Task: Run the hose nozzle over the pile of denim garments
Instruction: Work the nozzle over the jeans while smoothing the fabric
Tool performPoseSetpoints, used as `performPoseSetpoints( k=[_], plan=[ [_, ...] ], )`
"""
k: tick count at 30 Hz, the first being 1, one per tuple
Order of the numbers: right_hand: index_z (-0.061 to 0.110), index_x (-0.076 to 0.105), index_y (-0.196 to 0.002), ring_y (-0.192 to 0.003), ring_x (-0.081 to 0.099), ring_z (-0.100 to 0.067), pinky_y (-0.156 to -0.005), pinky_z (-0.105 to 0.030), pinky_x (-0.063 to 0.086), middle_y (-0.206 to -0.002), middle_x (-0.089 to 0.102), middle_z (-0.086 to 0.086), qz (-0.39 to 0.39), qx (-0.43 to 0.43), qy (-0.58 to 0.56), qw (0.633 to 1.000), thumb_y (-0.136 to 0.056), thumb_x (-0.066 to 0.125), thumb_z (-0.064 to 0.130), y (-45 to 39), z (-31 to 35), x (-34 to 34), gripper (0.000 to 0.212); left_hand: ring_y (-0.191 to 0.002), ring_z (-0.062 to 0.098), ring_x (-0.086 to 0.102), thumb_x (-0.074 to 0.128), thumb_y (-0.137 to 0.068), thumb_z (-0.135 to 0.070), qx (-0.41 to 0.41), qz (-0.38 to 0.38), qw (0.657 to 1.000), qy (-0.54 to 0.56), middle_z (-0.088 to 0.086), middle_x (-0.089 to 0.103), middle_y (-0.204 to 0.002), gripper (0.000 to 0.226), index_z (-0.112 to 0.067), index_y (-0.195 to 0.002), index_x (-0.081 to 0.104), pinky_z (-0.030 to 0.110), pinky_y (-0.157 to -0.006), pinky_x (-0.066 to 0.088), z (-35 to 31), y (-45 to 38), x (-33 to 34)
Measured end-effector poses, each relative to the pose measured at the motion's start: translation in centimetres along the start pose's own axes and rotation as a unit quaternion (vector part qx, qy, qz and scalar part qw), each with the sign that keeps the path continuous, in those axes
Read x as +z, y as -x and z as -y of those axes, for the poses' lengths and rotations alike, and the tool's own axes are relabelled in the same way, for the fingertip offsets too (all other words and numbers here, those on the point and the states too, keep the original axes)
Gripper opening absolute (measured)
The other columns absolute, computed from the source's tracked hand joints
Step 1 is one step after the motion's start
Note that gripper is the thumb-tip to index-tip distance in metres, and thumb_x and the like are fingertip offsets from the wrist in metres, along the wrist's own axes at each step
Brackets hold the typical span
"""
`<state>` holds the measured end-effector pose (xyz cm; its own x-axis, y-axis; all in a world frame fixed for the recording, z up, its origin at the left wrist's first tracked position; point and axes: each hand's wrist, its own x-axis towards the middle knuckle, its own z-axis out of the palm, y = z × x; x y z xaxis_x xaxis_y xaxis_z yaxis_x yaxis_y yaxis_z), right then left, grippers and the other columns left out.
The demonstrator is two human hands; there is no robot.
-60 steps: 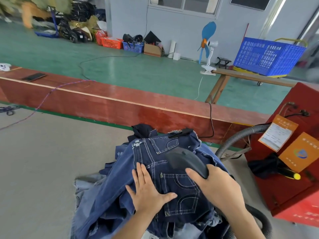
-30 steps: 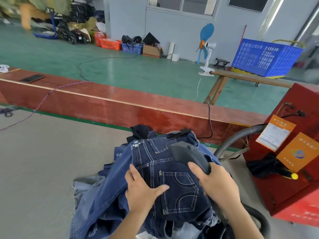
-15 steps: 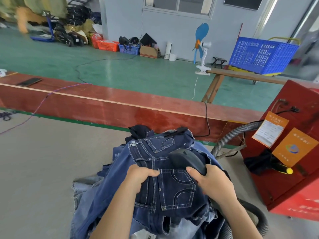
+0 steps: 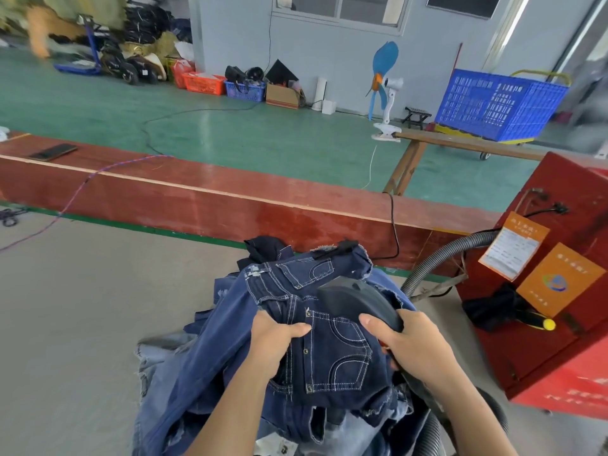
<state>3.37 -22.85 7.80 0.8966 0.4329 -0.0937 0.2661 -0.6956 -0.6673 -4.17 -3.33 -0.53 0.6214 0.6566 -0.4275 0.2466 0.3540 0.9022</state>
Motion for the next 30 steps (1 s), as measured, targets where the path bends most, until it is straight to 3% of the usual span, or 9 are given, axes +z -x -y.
performPoseSetpoints(
  k=[4, 6, 10, 13, 15, 18, 22, 26, 30],
  plan=[
    [0.013, 0.055, -0.069, -0.043, 0.059, -0.011, -0.059, -0.034, 0.052, -0.055, 0.065, 0.003, 0.033, -0.009, 0.019, 0.999, -0.075, 0.062, 0.067, 0.2, 0.3, 0.1, 0.055, -0.083, 0.003, 0.051, 0.084, -0.069, -0.001, 0.027, 0.001, 1.000, -0.012, -0.007, 0.054, -0.100, 0.051, -0.017, -0.099, 0.046, 0.030, -0.081, 0.038, 0.3, 0.0, -0.4],
    [0.012, 0.055, -0.072, -0.043, 0.059, -0.010, -0.058, -0.031, 0.051, -0.055, 0.064, 0.004, 0.051, -0.016, 0.042, 0.998, -0.076, 0.061, 0.068, 0.4, 0.5, 0.3, 0.056, -0.084, 0.008, 0.055, 0.084, -0.069, 0.000, 0.042, -0.001, 0.999, -0.021, -0.005, 0.058, -0.100, 0.051, -0.021, -0.097, 0.047, 0.030, -0.078, 0.042, 0.4, 0.0, -0.4],
    [0.009, 0.058, -0.080, -0.047, 0.062, -0.013, -0.061, -0.032, 0.052, -0.059, 0.065, 0.001, 0.081, -0.030, 0.079, 0.993, -0.076, 0.058, 0.071, 0.4, 1.2, 0.5, 0.062, -0.095, 0.015, 0.062, 0.083, -0.066, 0.004, 0.081, -0.002, 0.996, -0.032, -0.001, 0.065, -0.107, 0.058, -0.012, -0.114, 0.053, 0.036, -0.087, 0.049, 0.3, 0.1, -0.5],
    [0.012, 0.057, -0.082, -0.060, 0.066, -0.019, -0.069, -0.036, 0.055, -0.072, 0.069, -0.002, 0.070, -0.040, 0.102, 0.992, -0.075, 0.055, 0.073, 0.2, 2.0, 1.3, 0.062, -0.086, 0.004, 0.064, 0.081, -0.066, 0.009, 0.112, 0.001, 0.993, -0.042, -0.008, 0.069, -0.094, 0.050, -0.021, -0.100, 0.058, 0.022, -0.069, 0.046, 0.3, 0.2, -0.5],
    [0.013, 0.057, -0.081, -0.062, 0.066, -0.020, -0.070, -0.038, 0.055, -0.073, 0.069, -0.003, 0.057, -0.037, 0.090, 0.994, -0.075, 0.054, 0.074, 0.0, 2.4, 1.6, 0.061, -0.084, 0.005, 0.067, 0.079, -0.066, 0.011, 0.118, 0.003, 0.992, -0.041, -0.009, 0.071, -0.090, 0.049, -0.022, -0.097, 0.060, 0.021, -0.067, 0.047, 0.4, 0.2, -0.5],
    [0.013, 0.056, -0.075, -0.055, 0.065, -0.019, -0.067, -0.037, 0.054, -0.066, 0.069, -0.005, 0.028, -0.013, 0.056, 0.998, -0.075, 0.055, 0.073, -0.4, 2.2, 0.7, 0.060, -0.084, 0.011, 0.069, 0.079, -0.067, 0.011, 0.109, 0.003, 0.993, -0.039, -0.004, 0.072, -0.091, 0.046, -0.017, -0.099, 0.062, 0.028, -0.070, 0.052, 0.3, 0.4, -0.6],
    [0.013, 0.054, -0.070, -0.044, 0.062, -0.014, -0.062, -0.034, 0.053, -0.054, 0.064, 0.001, 0.031, 0.001, 0.048, 0.998, -0.074, 0.058, 0.072, 0.1, 1.1, -0.5, 0.059, -0.082, 0.008, 0.068, 0.079, -0.067, 0.010, 0.116, -0.005, 0.993, -0.035, -0.007, 0.071, -0.089, 0.047, -0.022, -0.095, 0.059, 0.021, -0.063, 0.047, 0.3, 0.6, -0.5],
    [0.018, 0.052, -0.072, -0.048, 0.061, -0.010, -0.061, -0.030, 0.051, -0.058, 0.065, 0.003, 0.054, -0.021, 0.127, 0.990, -0.074, 0.053, 0.075, 0.4, 1.7, 0.4, 0.057, -0.086, 0.009, 0.066, 0.080, -0.066, 0.011, 0.136, -0.005, 0.990, -0.042, -0.006, 0.069, -0.094, 0.051, -0.020, -0.101, 0.058, 0.024, -0.069, 0.048, 0.2, 0.9, -0.3],
    [0.018, 0.053, -0.077, -0.056, 0.064, -0.015, -0.067, -0.033, 0.053, -0.070, 0.068, -0.001, 0.050, -0.020, 0.118, 0.992, -0.077, 0.053, 0.073, 0.2, 2.6, 1.1, 0.055, -0.089, 0.014, 0.068, 0.078, -0.067, 0.013, 0.149, -0.003, 0.988, -0.040, -0.001, 0.071, -0.097, 0.052, -0.015, -0.106, 0.059, 0.031, -0.076, 0.053, 0.0, 1.0, -0.2]
  ],
)
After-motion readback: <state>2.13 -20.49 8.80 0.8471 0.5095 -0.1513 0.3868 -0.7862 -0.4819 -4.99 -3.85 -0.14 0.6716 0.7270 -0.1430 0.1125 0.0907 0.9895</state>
